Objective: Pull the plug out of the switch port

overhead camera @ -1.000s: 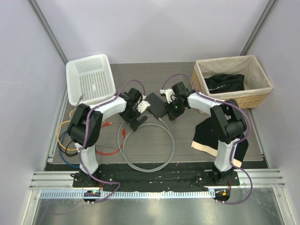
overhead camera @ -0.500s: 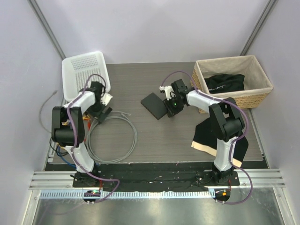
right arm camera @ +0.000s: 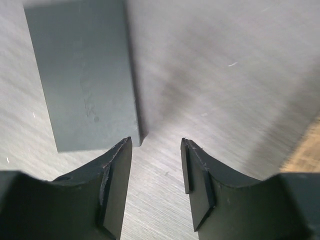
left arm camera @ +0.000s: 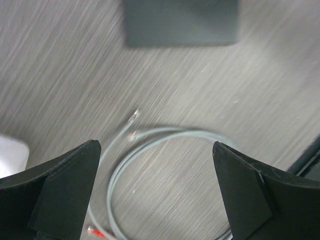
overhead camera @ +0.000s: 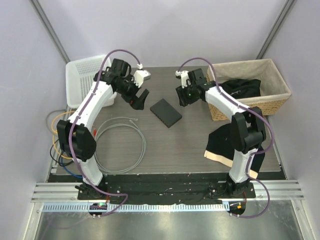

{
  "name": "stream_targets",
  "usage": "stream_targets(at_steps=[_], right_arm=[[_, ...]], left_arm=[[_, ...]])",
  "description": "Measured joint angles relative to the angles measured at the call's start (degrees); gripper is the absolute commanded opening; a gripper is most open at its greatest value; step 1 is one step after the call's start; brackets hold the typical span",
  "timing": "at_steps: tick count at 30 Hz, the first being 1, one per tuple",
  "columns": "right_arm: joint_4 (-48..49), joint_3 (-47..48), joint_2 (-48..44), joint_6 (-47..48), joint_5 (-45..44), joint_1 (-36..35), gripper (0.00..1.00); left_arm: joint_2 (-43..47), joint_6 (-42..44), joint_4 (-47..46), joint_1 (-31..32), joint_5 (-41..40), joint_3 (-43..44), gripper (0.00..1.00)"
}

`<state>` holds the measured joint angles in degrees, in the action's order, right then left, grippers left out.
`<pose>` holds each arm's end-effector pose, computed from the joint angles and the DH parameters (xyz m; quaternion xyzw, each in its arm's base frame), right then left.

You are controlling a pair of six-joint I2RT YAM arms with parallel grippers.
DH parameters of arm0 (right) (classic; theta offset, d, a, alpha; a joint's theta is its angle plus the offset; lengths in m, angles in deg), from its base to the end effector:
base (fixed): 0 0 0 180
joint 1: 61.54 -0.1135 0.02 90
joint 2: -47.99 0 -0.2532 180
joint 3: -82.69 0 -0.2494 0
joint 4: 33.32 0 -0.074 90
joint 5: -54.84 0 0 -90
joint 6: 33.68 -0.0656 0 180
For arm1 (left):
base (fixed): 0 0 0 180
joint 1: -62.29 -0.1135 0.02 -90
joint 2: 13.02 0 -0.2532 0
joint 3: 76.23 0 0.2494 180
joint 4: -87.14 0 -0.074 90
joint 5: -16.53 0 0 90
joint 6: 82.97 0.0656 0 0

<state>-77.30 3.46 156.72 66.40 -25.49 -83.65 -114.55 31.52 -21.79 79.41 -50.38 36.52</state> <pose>0.3977 0.1735 0.2096 -0.2876 0.8974 0.1133 0.3148 0.3582 -0.1372 0.2939 0.3847 0.8659 -0.1765 0.2667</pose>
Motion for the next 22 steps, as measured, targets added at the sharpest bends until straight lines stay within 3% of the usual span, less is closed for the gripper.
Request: stream_targets(at_steps=[5, 11, 18, 22], right_arm=[[0.02, 4.09, -3.48, -3.54, -7.39, 0.00, 0.61], [0.00, 11.37, -7.15, -5.95, -16.72, 0.00, 0.79], [-2.93, 23.17, -7.89, -5.77, -26.10, 0.02, 0.79], [-2.80, 23.17, -8.52, -6.08, -27.45, 0.02, 0.78]], left_arm=[[-3.58, -4.42, 1.75, 1.53, 1.77, 9.88, 1.00], [-4.79, -9.79, 0.44, 1.22, -3.43, 21.05, 1.00], [-2.67, -12.24, -6.73, 1.18, -9.01, 22.75, 1.00], [-1.86, -13.60, -8.50, 1.18, -10.21, 21.27, 1.00]])
